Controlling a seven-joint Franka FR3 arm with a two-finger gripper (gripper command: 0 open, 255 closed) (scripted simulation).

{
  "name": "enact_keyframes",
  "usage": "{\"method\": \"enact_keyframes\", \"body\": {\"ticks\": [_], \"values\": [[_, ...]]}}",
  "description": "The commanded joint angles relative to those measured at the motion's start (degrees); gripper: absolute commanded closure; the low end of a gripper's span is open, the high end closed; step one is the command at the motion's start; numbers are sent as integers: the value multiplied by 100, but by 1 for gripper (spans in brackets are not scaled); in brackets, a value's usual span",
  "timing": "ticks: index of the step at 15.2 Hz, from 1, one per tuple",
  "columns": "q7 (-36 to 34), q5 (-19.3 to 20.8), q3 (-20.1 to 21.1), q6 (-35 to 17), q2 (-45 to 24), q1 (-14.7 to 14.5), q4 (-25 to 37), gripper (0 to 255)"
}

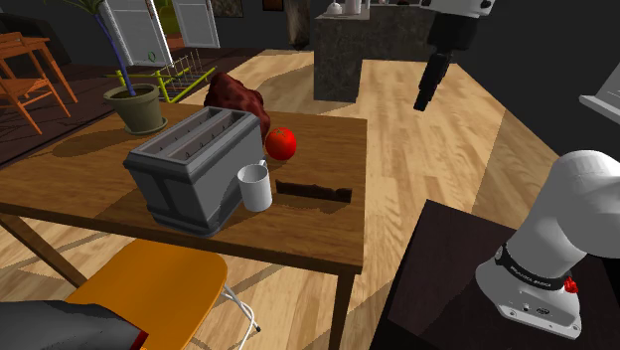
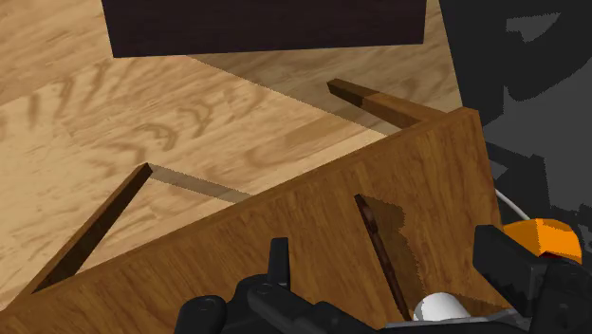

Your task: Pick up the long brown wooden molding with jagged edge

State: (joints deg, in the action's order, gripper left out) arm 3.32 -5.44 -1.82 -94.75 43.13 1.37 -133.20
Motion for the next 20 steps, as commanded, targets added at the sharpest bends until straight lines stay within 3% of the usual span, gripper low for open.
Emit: {"method": "enact_keyframes", "body": {"ticks": [1, 10, 20], "values": [[0, 0, 0, 0, 0, 0, 0, 0], [324, 12, 349, -1514, -1454, -326, -90, 0], [518, 260, 745, -2874, -3401, -595, 453, 0]]}}
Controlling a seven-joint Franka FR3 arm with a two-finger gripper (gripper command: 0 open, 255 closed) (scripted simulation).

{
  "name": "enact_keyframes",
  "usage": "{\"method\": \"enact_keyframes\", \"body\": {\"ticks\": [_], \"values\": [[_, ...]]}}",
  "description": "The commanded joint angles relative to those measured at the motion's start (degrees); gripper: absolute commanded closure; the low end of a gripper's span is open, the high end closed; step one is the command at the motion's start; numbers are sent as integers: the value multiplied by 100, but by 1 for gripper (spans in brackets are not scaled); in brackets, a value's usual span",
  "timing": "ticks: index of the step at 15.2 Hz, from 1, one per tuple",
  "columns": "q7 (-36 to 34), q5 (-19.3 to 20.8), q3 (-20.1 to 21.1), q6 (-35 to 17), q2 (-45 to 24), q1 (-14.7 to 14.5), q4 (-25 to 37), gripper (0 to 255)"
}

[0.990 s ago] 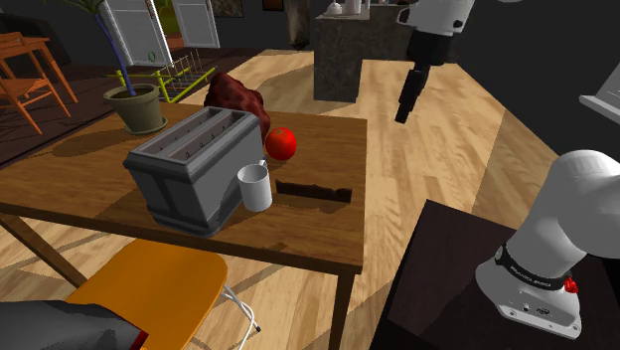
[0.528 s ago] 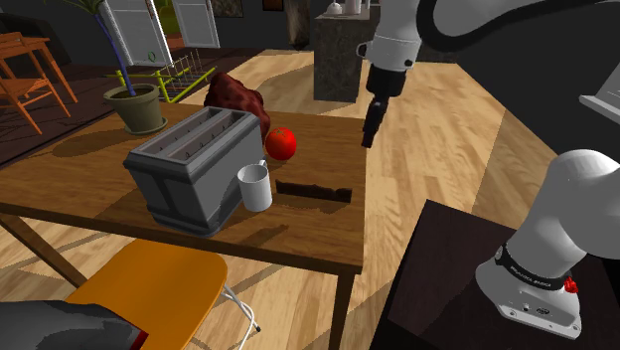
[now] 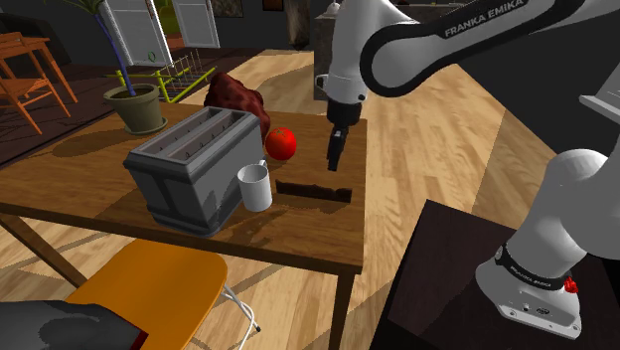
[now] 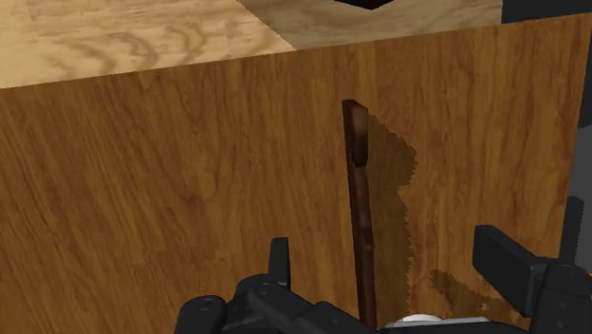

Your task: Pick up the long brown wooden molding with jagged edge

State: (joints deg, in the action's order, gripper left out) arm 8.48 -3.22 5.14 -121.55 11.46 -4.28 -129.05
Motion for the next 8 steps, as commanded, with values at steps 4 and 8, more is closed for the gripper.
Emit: {"method": "enact_keyframes", "body": {"ticks": [4, 8], "values": [[6, 209, 163, -528, -900, -112, 350, 0], [-4, 227, 165, -833, -1045, -114, 189, 0]]}}
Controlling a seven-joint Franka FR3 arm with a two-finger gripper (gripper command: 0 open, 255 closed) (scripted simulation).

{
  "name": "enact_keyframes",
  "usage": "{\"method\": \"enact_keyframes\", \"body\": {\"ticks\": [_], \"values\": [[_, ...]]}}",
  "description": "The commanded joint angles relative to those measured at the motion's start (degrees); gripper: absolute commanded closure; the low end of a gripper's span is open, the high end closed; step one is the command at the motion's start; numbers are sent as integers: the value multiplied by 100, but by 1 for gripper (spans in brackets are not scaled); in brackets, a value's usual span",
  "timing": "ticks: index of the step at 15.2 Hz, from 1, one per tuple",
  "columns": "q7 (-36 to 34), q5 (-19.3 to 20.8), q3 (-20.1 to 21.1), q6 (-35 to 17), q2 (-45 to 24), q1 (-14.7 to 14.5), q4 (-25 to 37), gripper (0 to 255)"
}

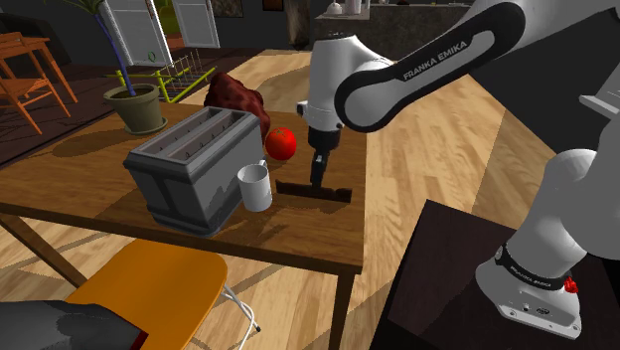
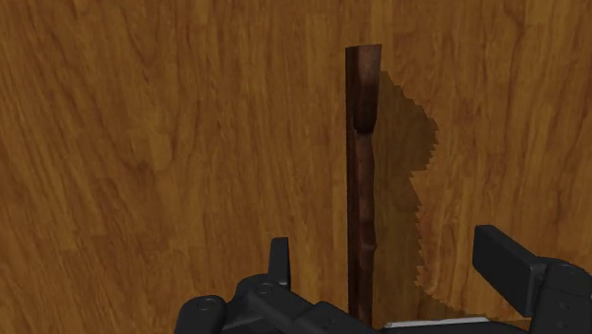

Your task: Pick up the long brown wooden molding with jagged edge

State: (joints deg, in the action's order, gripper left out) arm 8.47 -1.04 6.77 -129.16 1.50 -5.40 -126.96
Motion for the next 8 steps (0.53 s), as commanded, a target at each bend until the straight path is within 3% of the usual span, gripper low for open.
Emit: {"method": "enact_keyframes", "body": {"ticks": [1, 5, 6, 8], "values": [[-6, 13, 2, -149, -88, -2, -57, 0], [-15, 28, 4, -345, -194, -3, -148, 0], [-19, 28, 5, -346, -200, -4, -144, 255], [-19, 28, 5, -348, -197, -4, -149, 255]]}}
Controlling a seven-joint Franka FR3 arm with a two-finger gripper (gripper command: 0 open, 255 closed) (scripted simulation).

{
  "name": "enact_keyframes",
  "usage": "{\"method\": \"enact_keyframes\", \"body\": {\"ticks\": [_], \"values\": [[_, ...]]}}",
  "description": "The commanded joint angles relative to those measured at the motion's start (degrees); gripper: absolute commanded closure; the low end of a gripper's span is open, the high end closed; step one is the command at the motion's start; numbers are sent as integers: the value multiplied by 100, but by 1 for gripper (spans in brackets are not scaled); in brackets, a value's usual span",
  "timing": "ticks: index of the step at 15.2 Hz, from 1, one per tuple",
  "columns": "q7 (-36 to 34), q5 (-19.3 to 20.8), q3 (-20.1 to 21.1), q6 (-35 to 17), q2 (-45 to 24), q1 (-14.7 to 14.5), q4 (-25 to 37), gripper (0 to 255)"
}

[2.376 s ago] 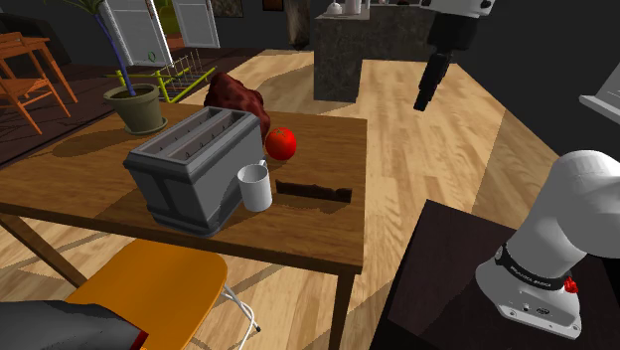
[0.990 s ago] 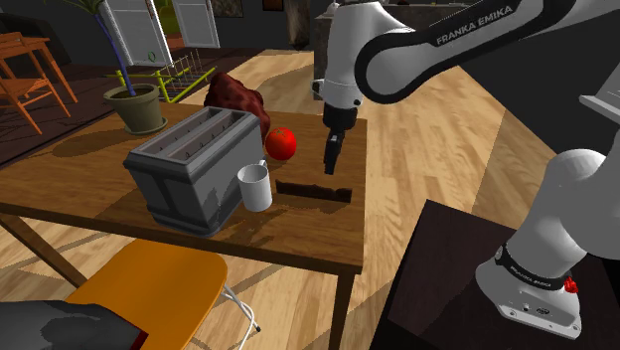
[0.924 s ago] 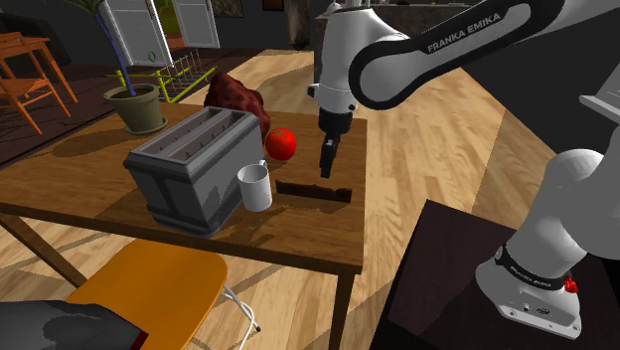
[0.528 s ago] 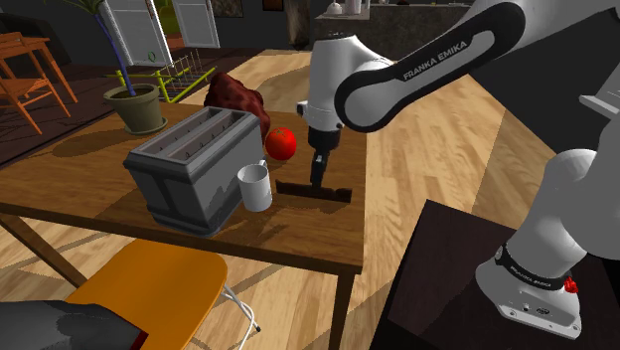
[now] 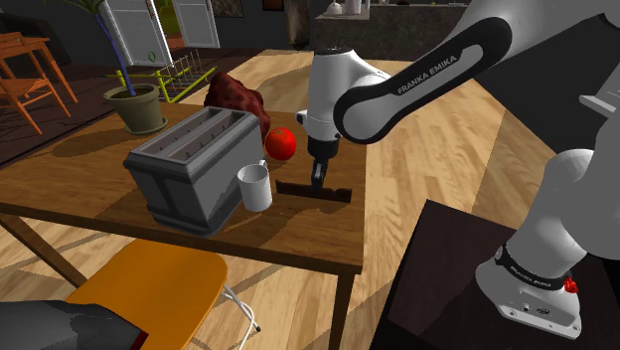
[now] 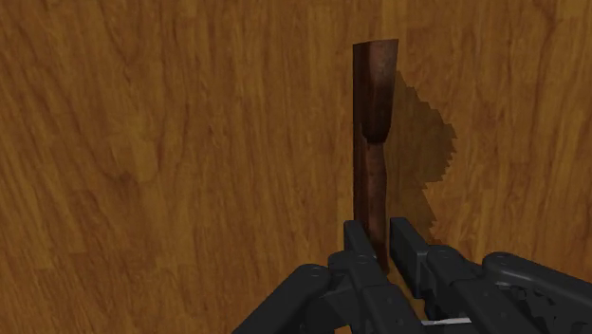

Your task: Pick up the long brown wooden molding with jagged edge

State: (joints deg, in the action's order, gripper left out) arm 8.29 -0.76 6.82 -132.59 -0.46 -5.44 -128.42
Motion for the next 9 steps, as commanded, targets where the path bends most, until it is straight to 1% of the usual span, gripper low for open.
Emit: {"method": "enact_keyframes", "body": {"ticks": [1, 7, 9], "values": [[-1, 0, 0, -4, -1, 0, -2, 255], [2, 0, -1, -1, 1, 1, -2, 255], [10, -12, -2, 151, 86, 2, 66, 255]]}}
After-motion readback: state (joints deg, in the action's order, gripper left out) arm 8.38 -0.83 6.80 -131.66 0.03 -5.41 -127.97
